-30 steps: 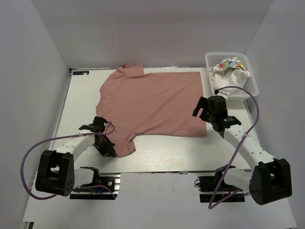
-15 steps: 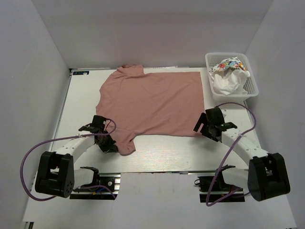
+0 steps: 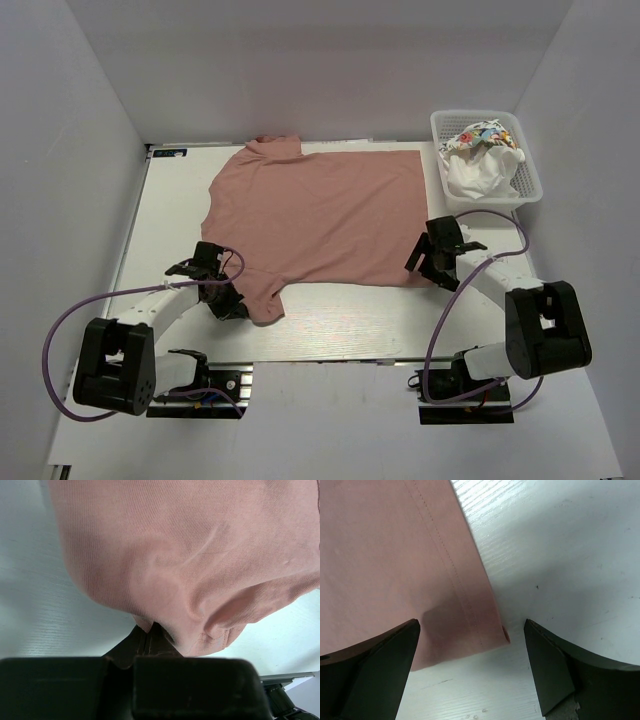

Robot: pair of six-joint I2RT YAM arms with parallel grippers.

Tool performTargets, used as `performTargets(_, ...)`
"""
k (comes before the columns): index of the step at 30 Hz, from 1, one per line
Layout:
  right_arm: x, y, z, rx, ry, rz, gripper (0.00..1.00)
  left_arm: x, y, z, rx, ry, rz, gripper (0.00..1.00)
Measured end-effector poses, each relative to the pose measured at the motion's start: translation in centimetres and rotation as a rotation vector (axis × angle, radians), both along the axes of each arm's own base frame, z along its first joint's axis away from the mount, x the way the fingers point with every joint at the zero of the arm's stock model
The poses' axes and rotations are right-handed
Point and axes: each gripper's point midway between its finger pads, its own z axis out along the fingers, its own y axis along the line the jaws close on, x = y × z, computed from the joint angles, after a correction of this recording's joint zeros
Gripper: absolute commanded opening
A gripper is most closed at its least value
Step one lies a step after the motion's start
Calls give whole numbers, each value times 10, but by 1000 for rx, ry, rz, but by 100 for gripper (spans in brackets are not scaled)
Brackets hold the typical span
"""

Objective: Fold and stack the t-shirts

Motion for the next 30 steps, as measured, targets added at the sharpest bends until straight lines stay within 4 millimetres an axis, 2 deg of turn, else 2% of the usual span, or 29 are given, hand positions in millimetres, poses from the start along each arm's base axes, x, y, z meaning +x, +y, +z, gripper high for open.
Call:
performTargets(1,2,-1,0,-5,0,-4,90,0,0,0,0,-1,-1,0)
performTargets(5,3,-4,-1,-19,4,-19,74,0,1,0,8,-4,-3,0)
performTargets(9,-1,-8,-2,-37,19,-30,65,0,5,1,28,-4,1,0)
performTargets(11,-2,-9,-3,-40,26,-30,55,0,7,1,43,0,3,0)
performTargets(13,-5,-9,-4,-39,35,-33,9,0,10,1,58,4,5,0)
performTargets(14,-6,-10,-4,-43,40,-25,0,1,11,1,63,5,6,0)
performTargets(20,-7,-5,-4,-15,43,-25,0,2,15,3,91,5,9,0)
performTargets(23,-8,-3,-3,-8,56,-16,0,10,15,11,93,-15,12,0)
performTargets(27,-6,0,3,-6,75,2,0,34,12,32,88,-85,16,0)
performTargets(30,5,3,16,1,53,11,0,57,8,54,80,-158,14,0)
